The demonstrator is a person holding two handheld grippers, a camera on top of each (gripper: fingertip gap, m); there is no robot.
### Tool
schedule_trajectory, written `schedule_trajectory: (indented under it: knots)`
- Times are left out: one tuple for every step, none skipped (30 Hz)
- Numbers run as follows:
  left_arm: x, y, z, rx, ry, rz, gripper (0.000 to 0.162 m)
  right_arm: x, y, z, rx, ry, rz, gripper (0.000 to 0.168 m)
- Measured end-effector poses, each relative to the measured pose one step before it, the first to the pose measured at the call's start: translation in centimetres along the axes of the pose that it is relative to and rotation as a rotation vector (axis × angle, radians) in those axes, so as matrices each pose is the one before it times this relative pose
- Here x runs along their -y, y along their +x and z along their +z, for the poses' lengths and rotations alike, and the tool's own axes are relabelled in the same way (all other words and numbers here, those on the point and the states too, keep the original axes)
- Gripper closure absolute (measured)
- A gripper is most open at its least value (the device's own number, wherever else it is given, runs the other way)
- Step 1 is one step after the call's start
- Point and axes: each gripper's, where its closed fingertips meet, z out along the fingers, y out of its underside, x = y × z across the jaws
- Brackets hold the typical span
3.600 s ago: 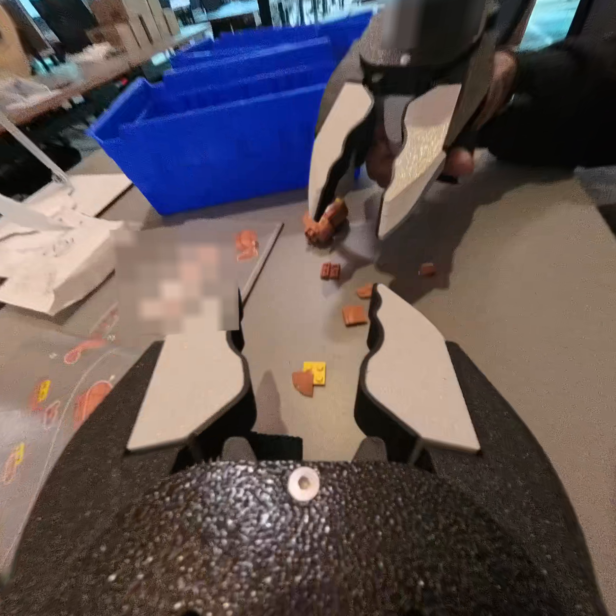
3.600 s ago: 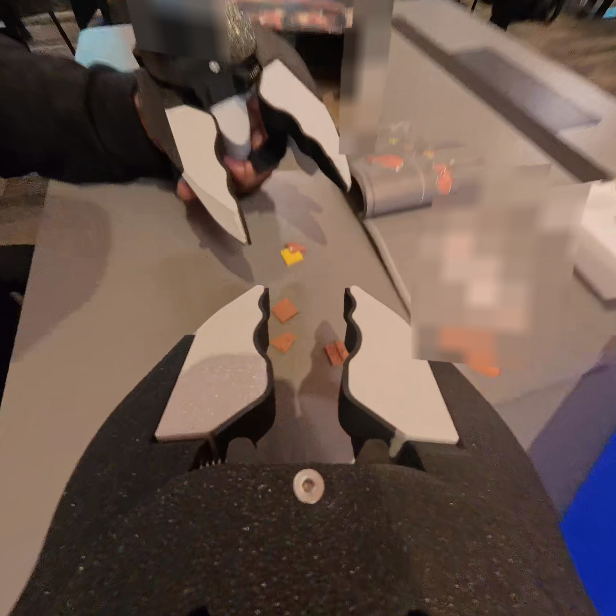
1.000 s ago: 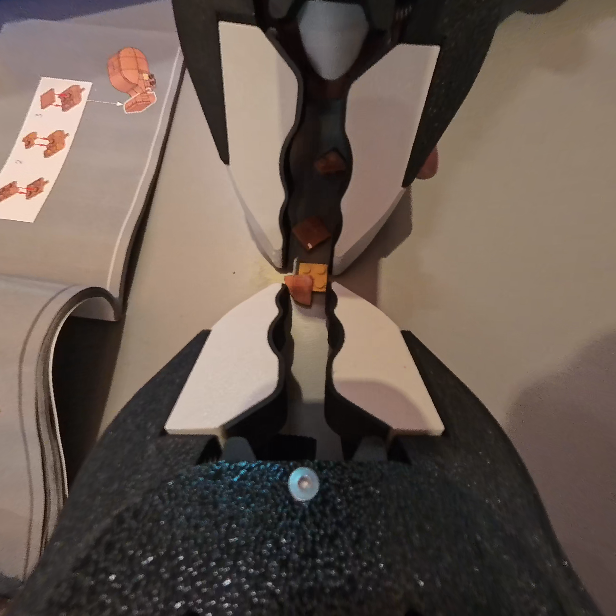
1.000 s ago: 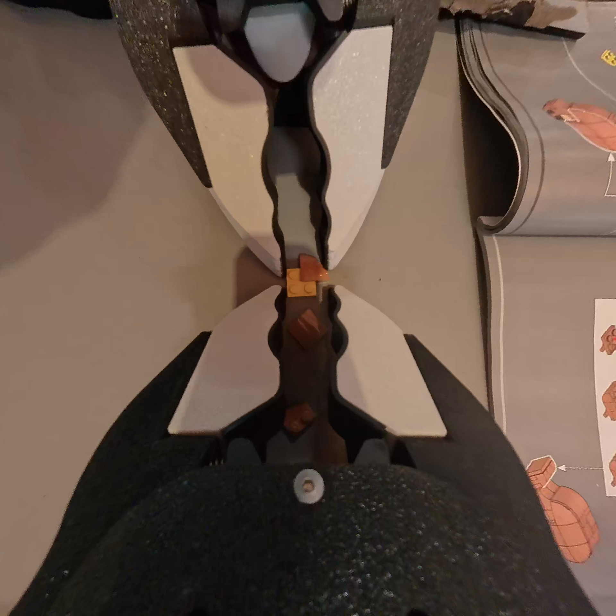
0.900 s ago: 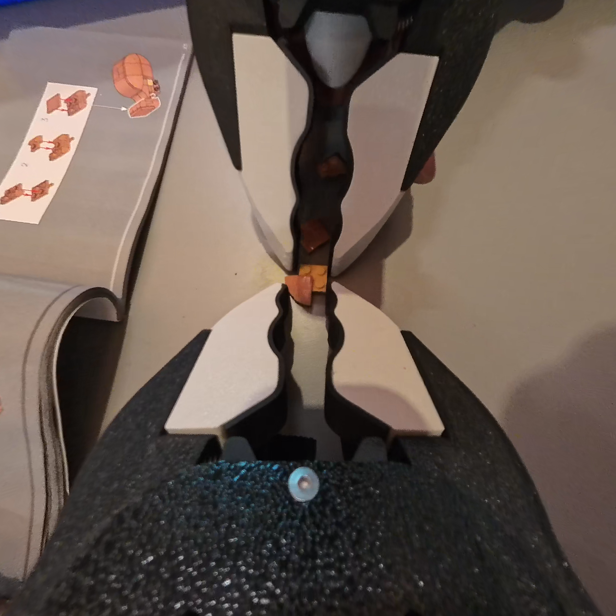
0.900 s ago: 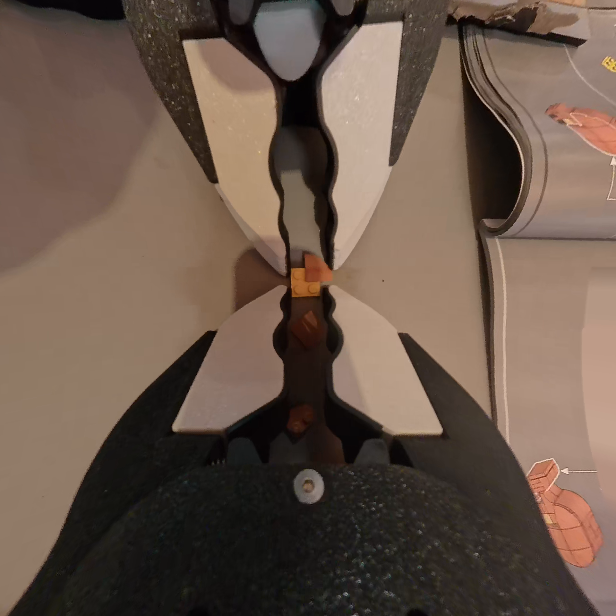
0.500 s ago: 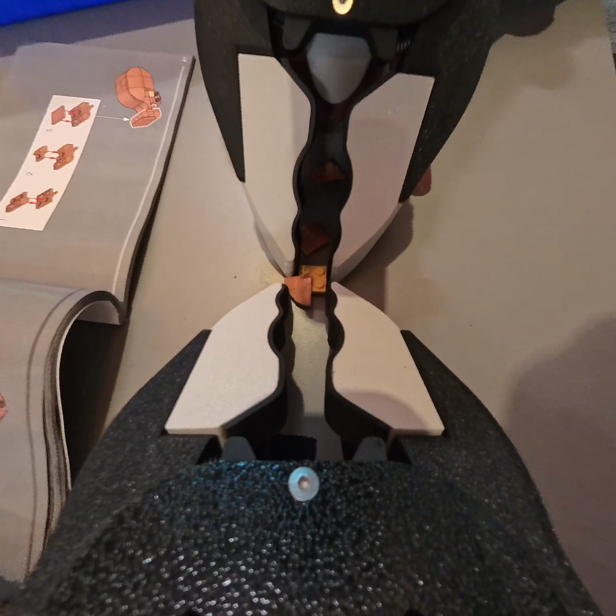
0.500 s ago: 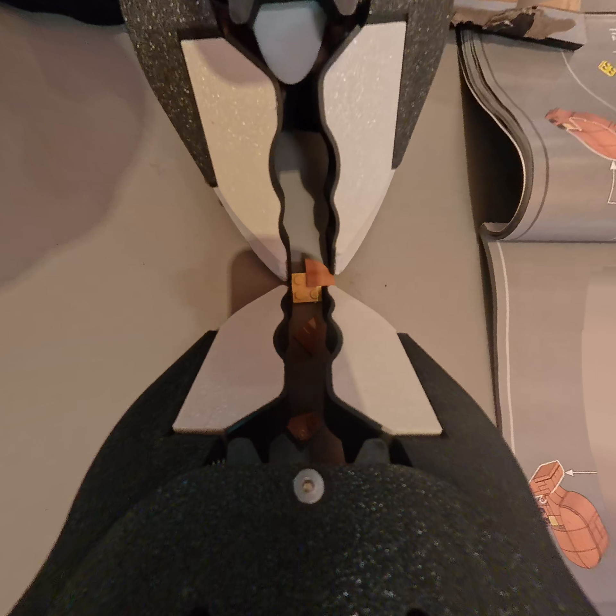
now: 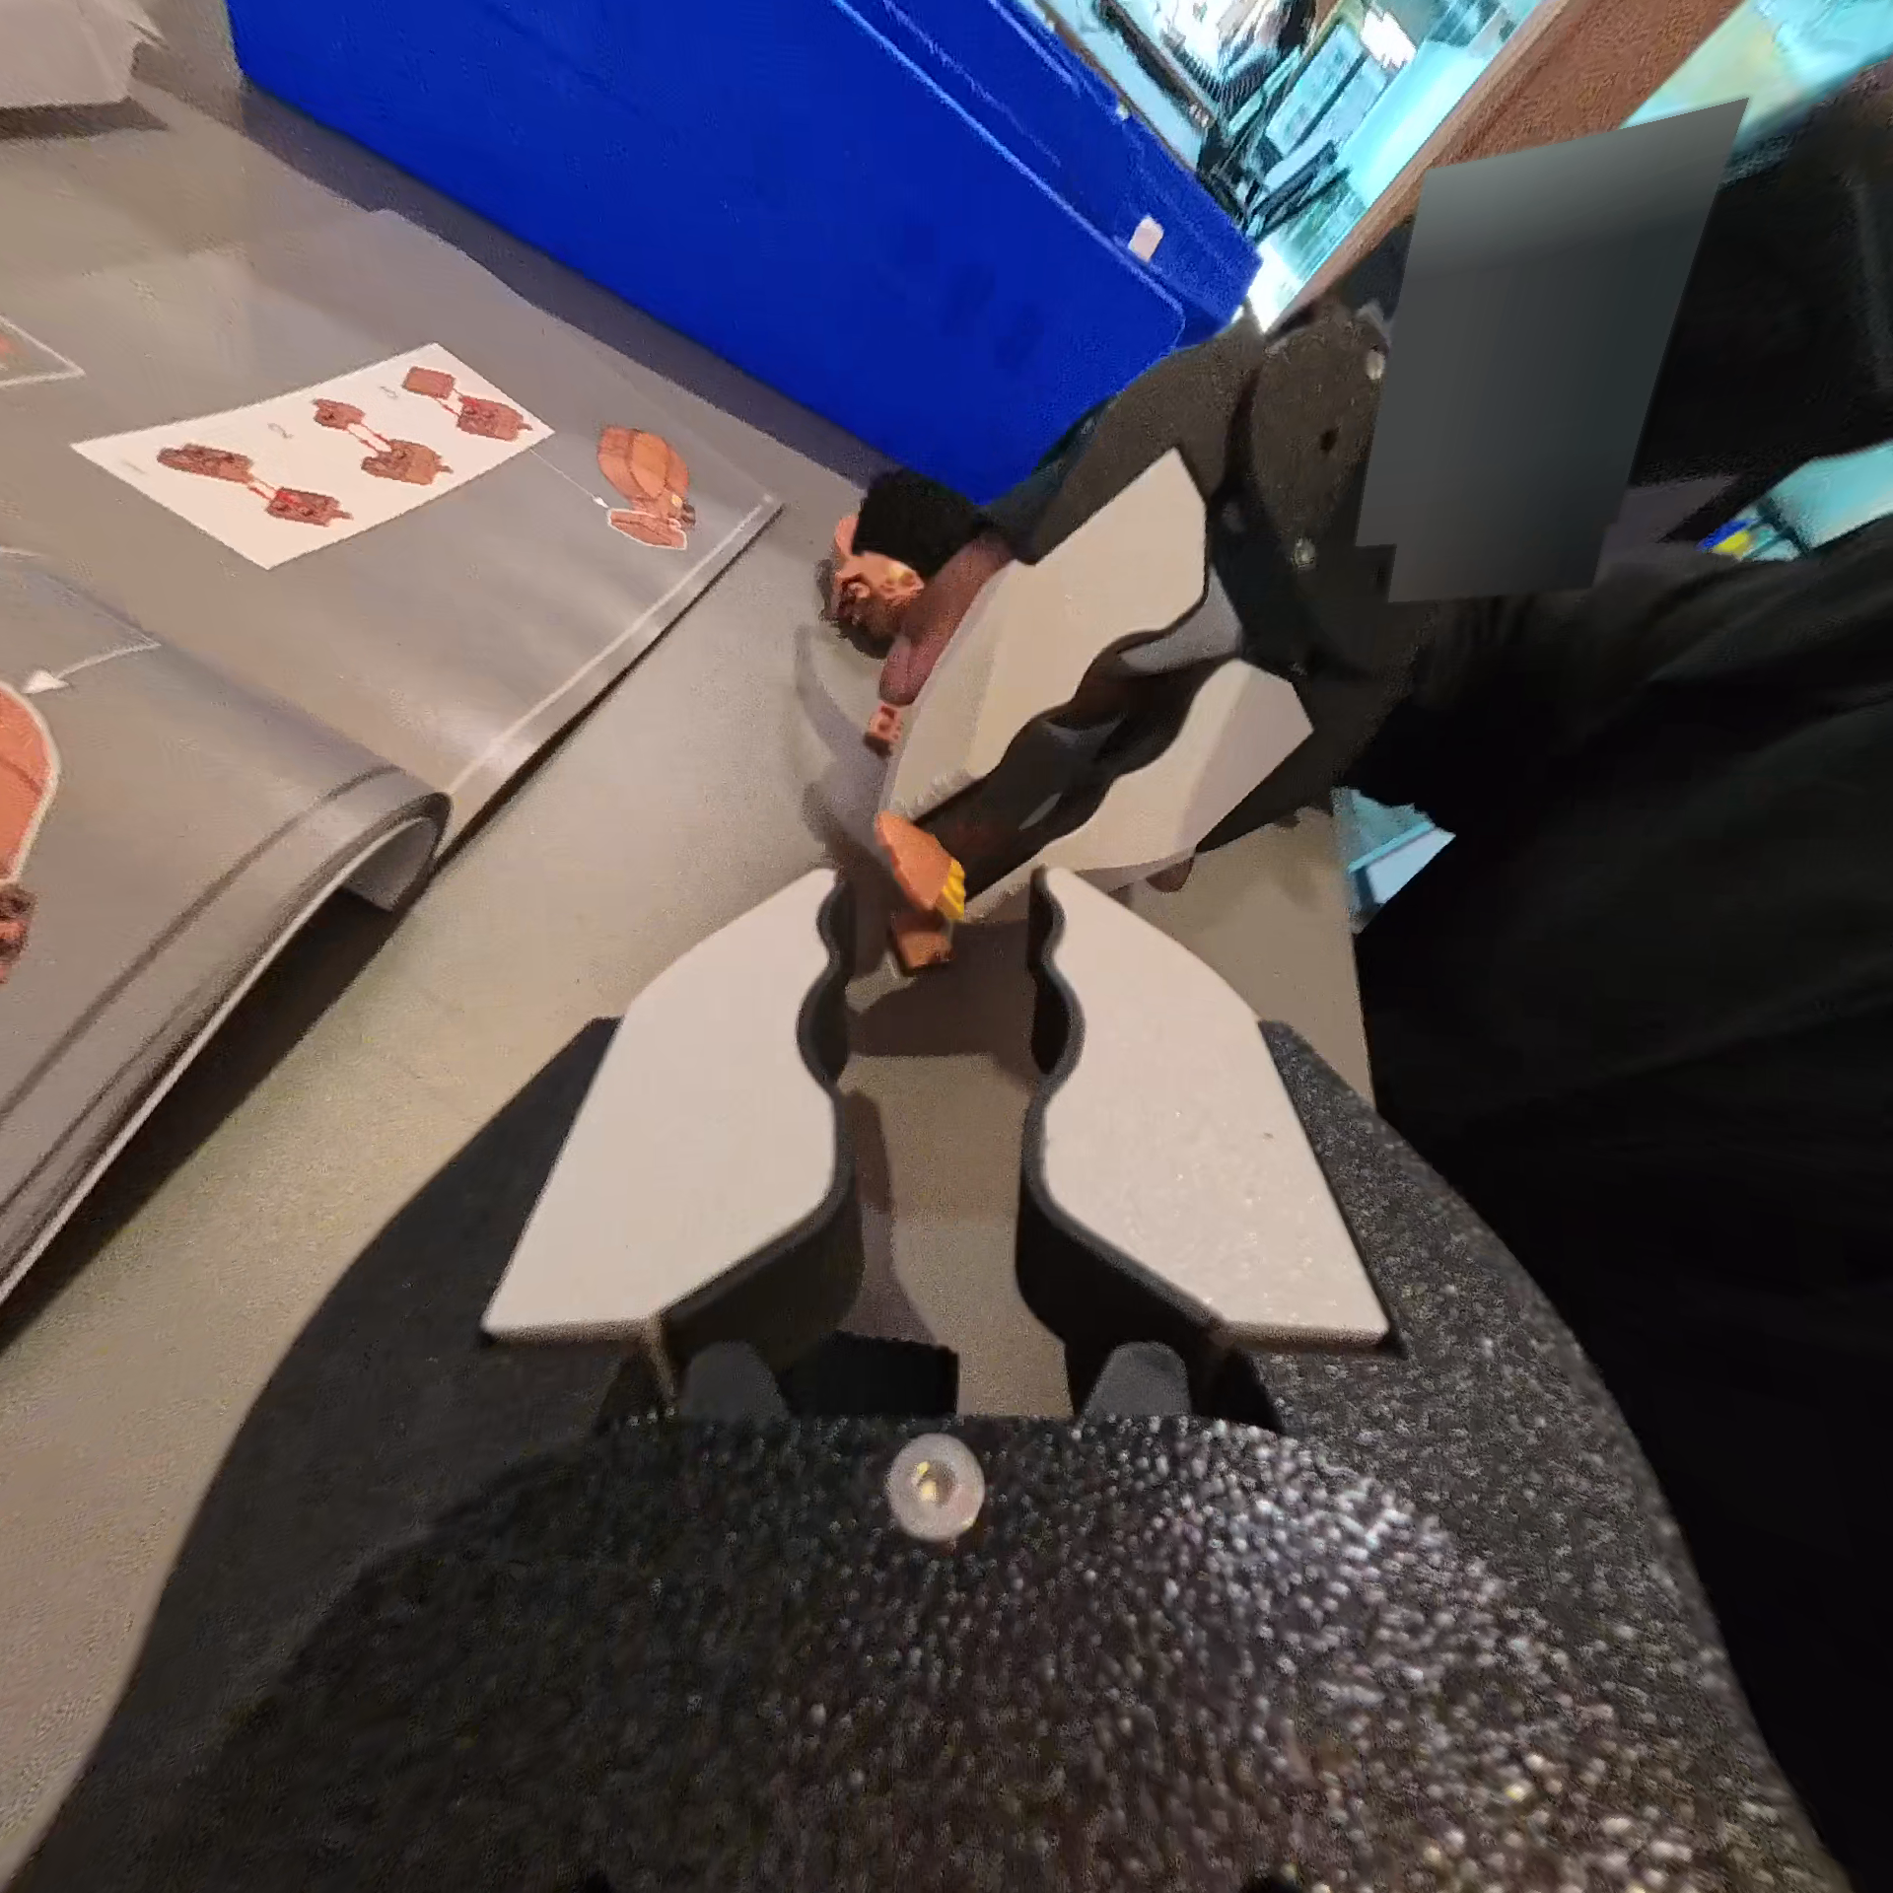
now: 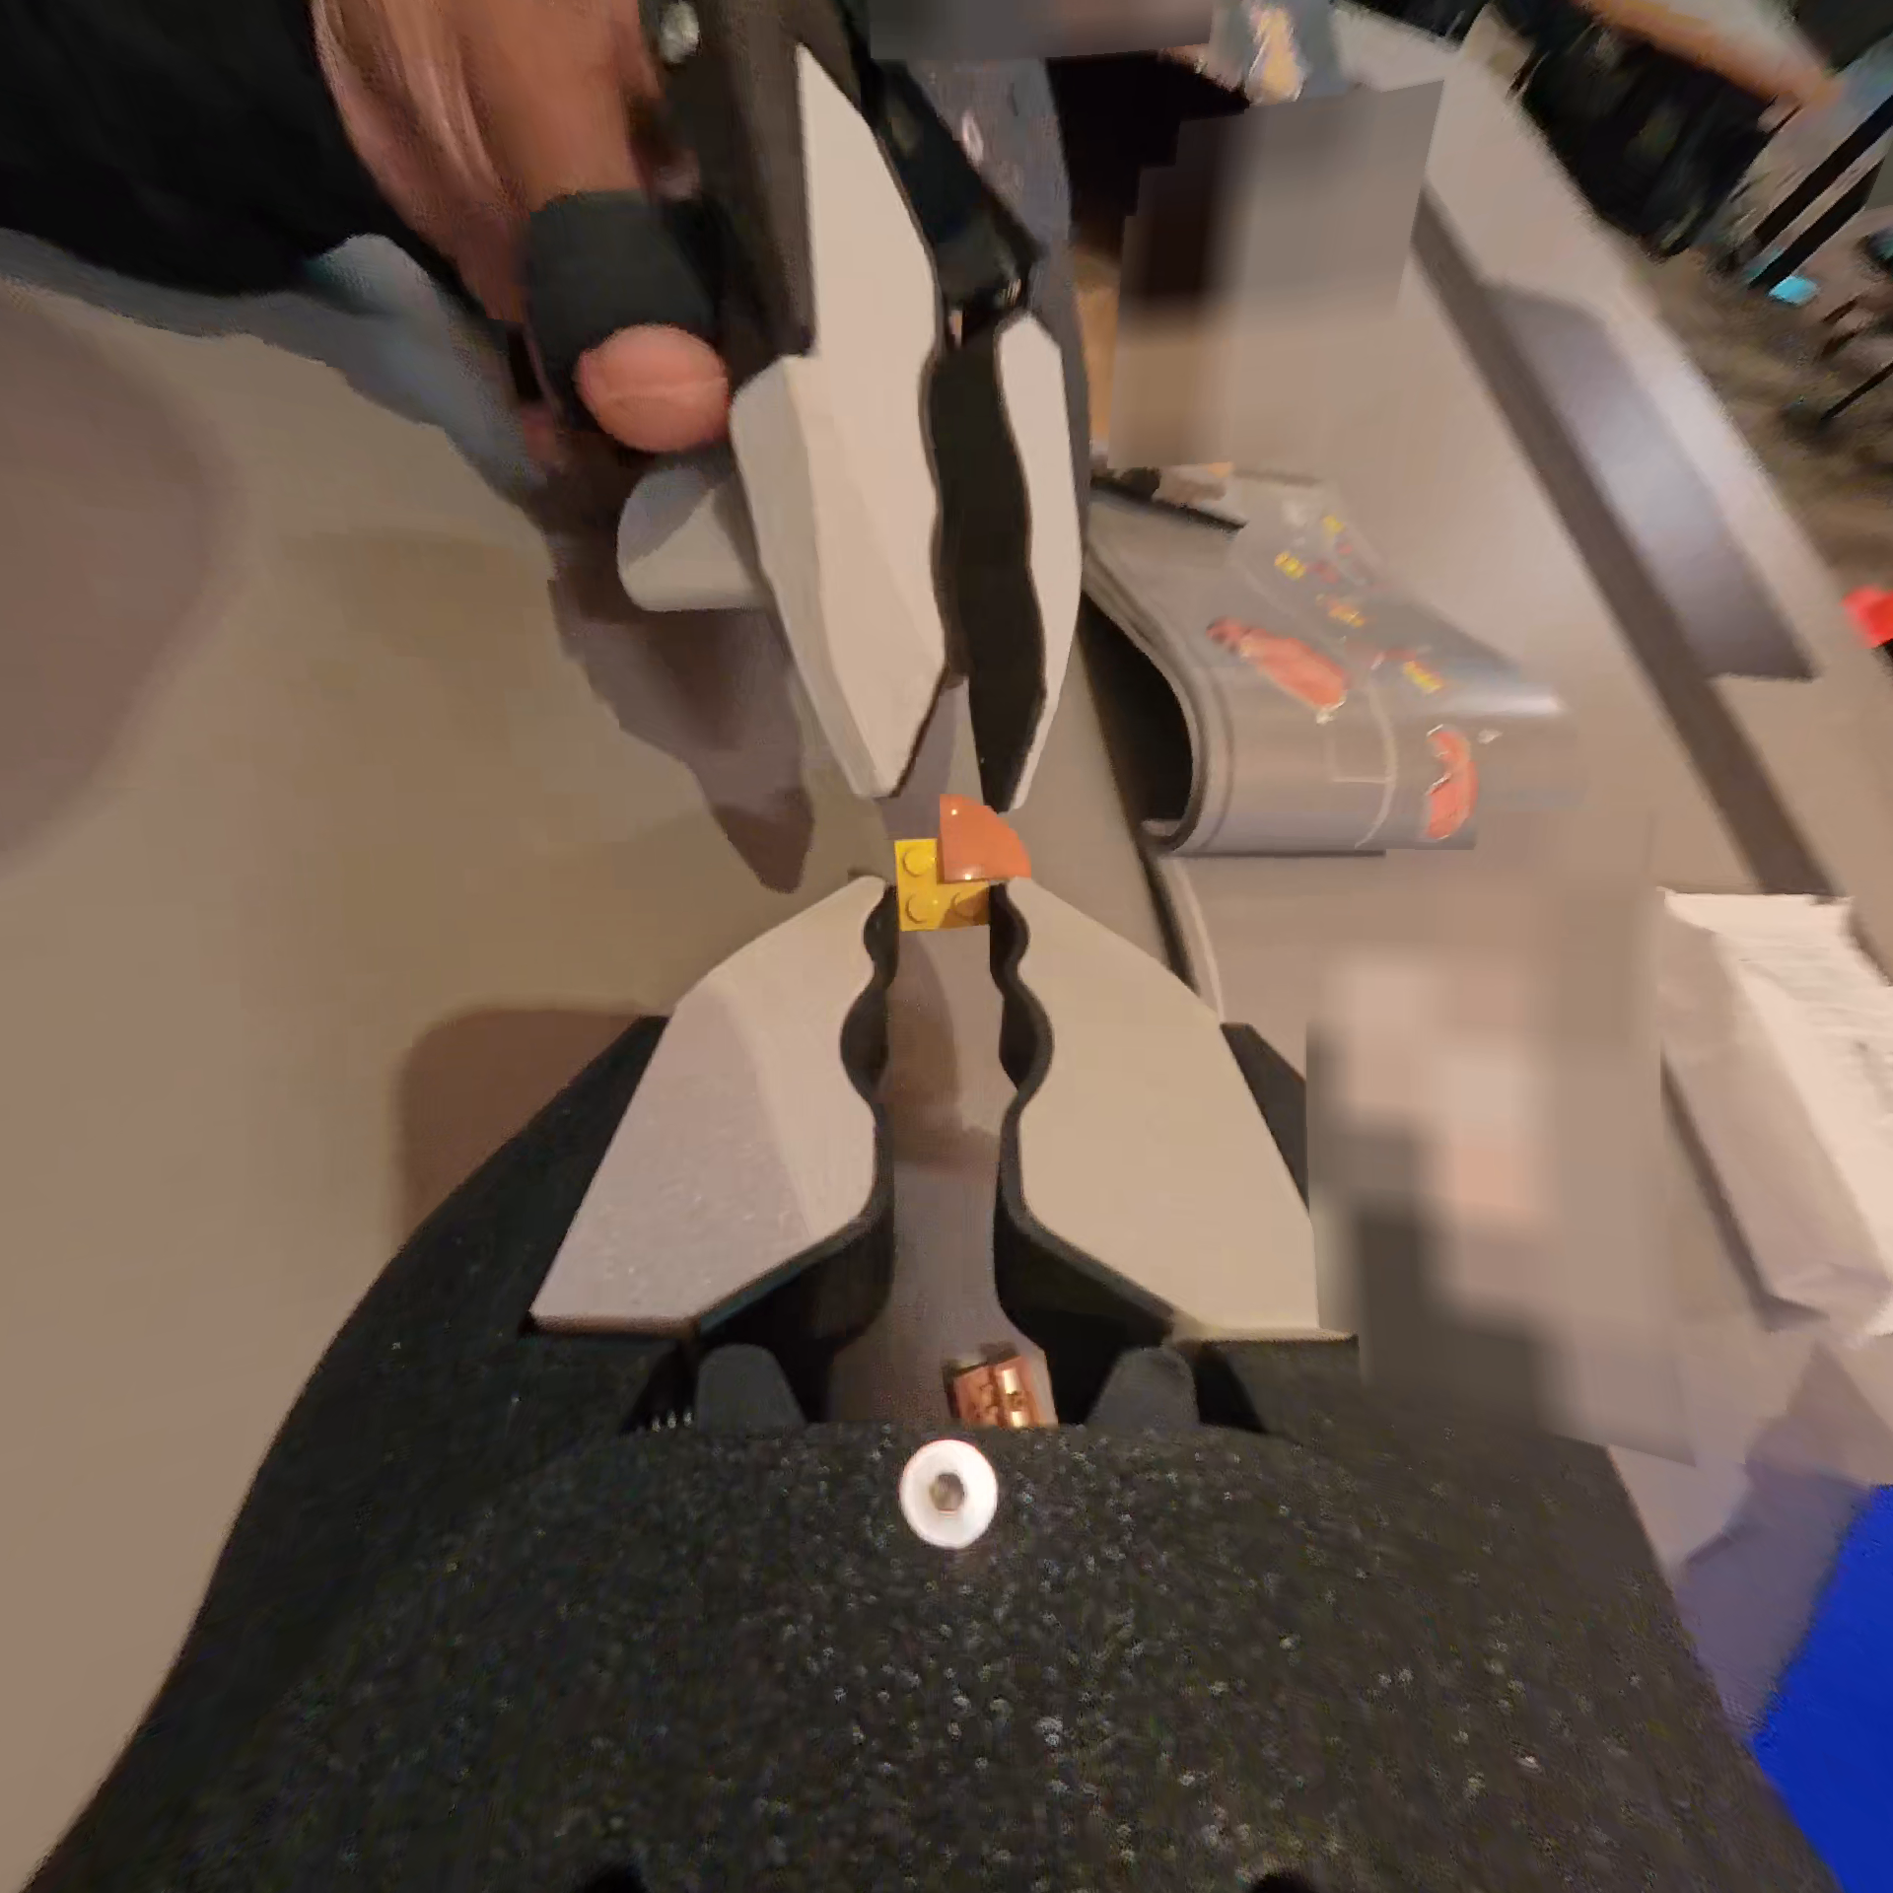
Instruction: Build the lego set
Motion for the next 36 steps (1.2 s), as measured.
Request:
schedule_trajectory:
  knots:
    - [0.128,0.103,-0.02,-0.0192,0.0139,-0.0316,0.132,0.325,0.19,-0.174,-0.028,0.0126,-0.0291,0.152]
    - [0.007,0.063,0.041,-0.0109,0.0058,-0.0242,0.132,0.235,0.05,-0.113,-0.0176,0.0078,-0.0256,0.152]
    - [-0.056,0.021,0.079,-0.0053,0.0008,-0.0204,0.133,0.191,-0.036,-0.056,-0.01,0.0056,-0.0199,0.151]
    - [-0.029,0.094,0.112,-0.0089,0.0017,-0.013,0.133,0.097,-0.12,0.003,-0.0032,0.0013,-0.0128,0.152]
    - [-0.013,0.158,0.113,-0.0108,0.0032,-0.0099,0.134,0.032,-0.128,0.05,-0.0004,-0.0026,-0.0059,0.152]
    - [-0.065,0.102,0.096,-0.0072,-0.001,-0.0124,0.136,0.1,-0.061,0.036,-0.0033,0.0044,-0.0035,0.152]
    - [-0.097,0.064,0.092,-0.0068,-0.0024,-0.0099,0.138,0.132,-0.057,-0.001,-0.0015,0.0063,-0.0003,0.152]
    - [-0.046,0.089,0.063,-0.0089,0.0016,-0.0065,0.143,0.065,-0.078,0.01,0.0056,0.001,0.0048,0.152]
    - [-0.022,0.047,0.023,-0.008,0.0033,-0.0079,0.153,0.012,-0.048,0.002,0.0069,-0.0018,0.0089,0.152]
    - [0.039,0.082,-0.003,-0.0135,0.0065,-0.0121,0.155,-0.065,-0.048,-0.01,0.0099,-0.0031,0.0097,0.152]
    - [0.038,-0.017,-0.029,-0.0079,0.0061,-0.0139,0.156,-0.141,-0.056,-0.096,0.0177,-0.0062,0.0076,0.151]
    - [0.13,-0.094,-0.096,-0.0013,0.0126,-0.0093,0.156,-0.299,-0.006,-0.17,0.0226,-0.0148,0.0053,0.148]
    - [0.184,-0.168,-0.151,0.0038,0.0129,-0.0089,0.156,-0.429,0.073,-0.24,0.023,-0.0203,0.008,0.143]
    - [0.114,-0.161,-0.159,0.0054,0.0057,-0.0037,0.156,-0.556,-0.05,-0.259,0.0366,-0.026,0.0161,0.14]
    - [0.027,-0.162,-0.124,0.0093,-0.0015,0.0044,0.156,-0.632,0.007,-0.229,0.0331,-0.0304,0.0287,0.14]
    - [-0.016,-0.127,-0.068,0.0107,-0.0042,0.0094,0.156,-0.47,0.171,-0.157,0.0162,-0.0189,0.0362,0.14]
    - [-0.021,-0.027,-0.005,0.0061,-0.0042,0.0096,0.156,-0.387,-0.104,-0.055,0.029,-0.0166,0.0326,0.141]
    - [-0.019,0.082,0.032,-0.0001,-0.0031,0.007,0.156,-0.288,-0.173,0.043,0.0257,-0.0132,0.0261,0.142]
    - [-0.052,0.084,0.067,-0.0009,-0.0044,0.0046,0.156,-0.274,-0.122,0.138,0.0166,-0.0148,0.0179,0.142]
    - [-0.079,0.009,0.079,0.004,-0.0059,0.0068,0.156,-0.301,-0.153,0.201,0.0155,-0.0172,0.0088,0.141]
    - [-0.104,-0.061,0.066,0.0075,-0.007,0.0096,0.156,-0.353,-0.177,0.258,0.0159,-0.0189,0.0014,0.141]
    - [-0.121,-0.06,0.061,0.0071,-0.0079,0.0095,0.156,-0.341,-0.085,0.295,0.0096,-0.0169,-0.0014,0.14]
    - [-0.092,-0.058,0.053,0.0055,-0.0069,0.0071,0.156,-0.342,-0.06,0.28,0.0078,-0.0181,-0.003,0.14]
    - [-0.065,-0.033,0.061,0.0034,-0.0039,0.0044,0.156,-0.278,-0.056,0.245,0.0067,-0.0165,-0.0016,0.14]
    - [-0.055,-0.014,0.044,0.0013,-0.003,0.0023,0.156,-0.209,-0.127,0.186,0.01,-0.0149,-0.0007,0.139]
    - [-0.055,-0.012,0.037,0.0013,-0.0035,0.0027,0.156,-0.101,-0.196,0.143,0.0121,-0.0095,-0.0055,0.138]
    - [-0.079,-0.025,0.055,0.0024,-0.0053,0.0027,0.156,-0.046,-0.141,0.135,0.0056,-0.0067,-0.0098,0.137]
    - [-0.093,-0.041,0.043,0.0034,-0.0059,0.0036,0.156,-0.054,-0.044,0.146,-0.0016,-0.0087,-0.012,0.137]
    - [-0.088,-0.054,0.046,0.005,-0.0058,0.0045,0.156,-0.096,-0.075,0.182,0.001,-0.011,-0.0098,0.137]
    - [-0.089,-0.037,0.046,0.0046,-0.0063,0.0048,0.156,-0.078,-0.171,0.181,0.0084,-0.0107,-0.0066,0.138]
    - [-0.093,-0.009,0.044,0.0029,-0.0066,0.0039,0.156,0.189,-0.173,0.067,0.0084,0.008,-0.0002,0.143]
    - [-0.101,0.004,0.046,0.0021,-0.0067,0.0028,0.156,0.042,-0.141,0.096,0.006,-0.0012,-0.0017,0.147]
    - [-0.095,-0.02,0.027,0.0045,-0.0061,0.0026,0.156,0.06,-0.081,0.049,0.0006,0.0022,0.0005,0.148]
    - [-0.102,-0.061,0.014,0.0069,-0.007,0.003,0.156,0.039,-0.011,0.02,-0.0031,0.0022,-0.0018,0.148]
    - [-0.073,-0.066,0.003,0.0081,-0.0059,0.0047,0.156,0.035,0.008,0.016,-0.0046,0.0024,-0.0005,0.149]
    - [-0.067,-0.099,-0.025,0.0104,-0.0059,0.0067,0.156,0.039,0.022,0.018,-0.0054,0.0033,0.0018,0.149]
